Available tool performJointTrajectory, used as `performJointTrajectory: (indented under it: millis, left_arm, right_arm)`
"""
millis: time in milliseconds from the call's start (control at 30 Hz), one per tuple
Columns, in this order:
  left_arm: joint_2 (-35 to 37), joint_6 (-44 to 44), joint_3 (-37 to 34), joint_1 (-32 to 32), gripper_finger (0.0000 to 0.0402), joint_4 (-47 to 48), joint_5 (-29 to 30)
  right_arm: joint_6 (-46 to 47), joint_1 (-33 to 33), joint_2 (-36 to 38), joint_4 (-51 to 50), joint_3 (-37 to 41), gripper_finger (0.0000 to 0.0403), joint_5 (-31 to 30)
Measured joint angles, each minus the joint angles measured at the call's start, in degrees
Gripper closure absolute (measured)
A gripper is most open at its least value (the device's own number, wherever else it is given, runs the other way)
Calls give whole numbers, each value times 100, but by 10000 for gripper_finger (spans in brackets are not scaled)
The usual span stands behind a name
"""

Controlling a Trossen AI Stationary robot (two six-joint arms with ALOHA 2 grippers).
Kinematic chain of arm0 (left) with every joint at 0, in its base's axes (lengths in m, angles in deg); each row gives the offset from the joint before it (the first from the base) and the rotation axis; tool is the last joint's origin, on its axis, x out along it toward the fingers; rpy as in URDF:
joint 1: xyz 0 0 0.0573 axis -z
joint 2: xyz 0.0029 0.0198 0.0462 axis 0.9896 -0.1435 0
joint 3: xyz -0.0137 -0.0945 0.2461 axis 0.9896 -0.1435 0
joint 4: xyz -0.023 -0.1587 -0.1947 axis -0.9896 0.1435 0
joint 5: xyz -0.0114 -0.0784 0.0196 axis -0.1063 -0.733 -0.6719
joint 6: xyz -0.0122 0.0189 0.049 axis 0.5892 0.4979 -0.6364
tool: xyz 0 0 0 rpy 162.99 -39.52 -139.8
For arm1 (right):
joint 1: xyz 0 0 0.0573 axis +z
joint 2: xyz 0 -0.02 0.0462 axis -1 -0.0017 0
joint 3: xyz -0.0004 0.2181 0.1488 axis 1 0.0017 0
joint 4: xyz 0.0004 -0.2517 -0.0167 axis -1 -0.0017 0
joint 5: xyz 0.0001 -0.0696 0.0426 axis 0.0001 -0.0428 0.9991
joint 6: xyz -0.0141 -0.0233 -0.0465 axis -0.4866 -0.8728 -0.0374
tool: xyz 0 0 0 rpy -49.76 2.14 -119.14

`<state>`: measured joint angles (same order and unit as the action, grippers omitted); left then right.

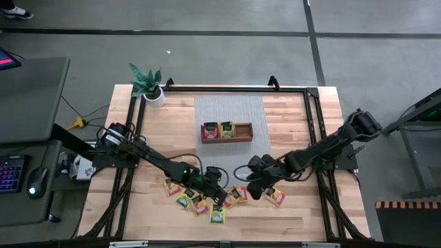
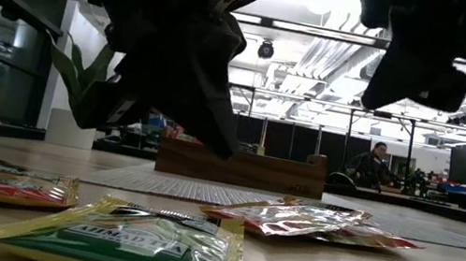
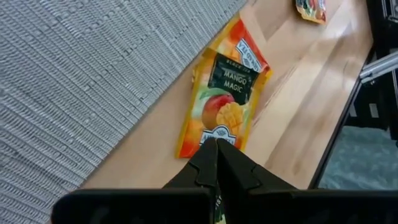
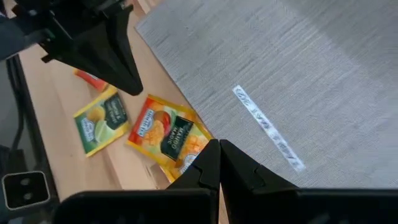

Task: Pick & Place Tea
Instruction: Put the orange tea bag into the right section of the wooden organizer

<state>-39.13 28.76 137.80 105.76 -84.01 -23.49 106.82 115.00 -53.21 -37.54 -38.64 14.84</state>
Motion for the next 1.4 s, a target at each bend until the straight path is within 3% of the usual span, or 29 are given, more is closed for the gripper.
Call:
performJointTrajectory:
  millis: [333,533,833,1000,1400]
  left_arm:
    - [-76,-360,30,27,401,-69,-37]
    - [-238,-948,168,42,401,23,287]
    - [-647,-1763,919,48,401,730,354]
    - [-887,-1938,1359,115,401,1370,395]
    - [-1261,-1727,1515,231,402,1292,251]
  right_arm:
    - [74,-1,-316,300,0,402,-163]
    - [-4,-36,-318,281,0,402,-160]
    - [-161,-30,-318,74,0,402,-131]
    - [-173,-2,-316,-129,-2,402,-48]
    - [-254,5,-314,-70,0,402,464]
